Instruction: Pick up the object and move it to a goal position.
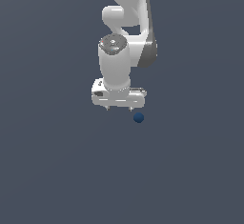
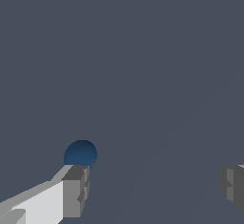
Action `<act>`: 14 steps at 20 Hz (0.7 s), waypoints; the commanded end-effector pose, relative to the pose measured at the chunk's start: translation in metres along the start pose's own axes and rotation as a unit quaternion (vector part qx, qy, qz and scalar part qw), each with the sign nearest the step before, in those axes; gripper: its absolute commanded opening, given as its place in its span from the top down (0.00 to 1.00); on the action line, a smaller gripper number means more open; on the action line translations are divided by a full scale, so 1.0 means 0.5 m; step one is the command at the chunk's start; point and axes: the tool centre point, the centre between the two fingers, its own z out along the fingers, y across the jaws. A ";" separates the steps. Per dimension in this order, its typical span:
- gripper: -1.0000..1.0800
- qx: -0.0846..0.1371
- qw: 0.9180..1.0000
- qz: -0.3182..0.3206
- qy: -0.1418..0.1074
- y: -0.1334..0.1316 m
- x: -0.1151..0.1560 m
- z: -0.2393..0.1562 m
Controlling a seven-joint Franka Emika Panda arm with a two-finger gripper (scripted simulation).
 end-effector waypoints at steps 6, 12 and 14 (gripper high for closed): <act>0.04 -0.006 1.000 -0.010 -0.002 0.012 0.002 0.004; 0.04 -0.011 1.000 -0.016 -0.005 0.026 0.005 0.005; 0.04 -0.011 1.000 -0.018 -0.005 0.023 0.004 0.006</act>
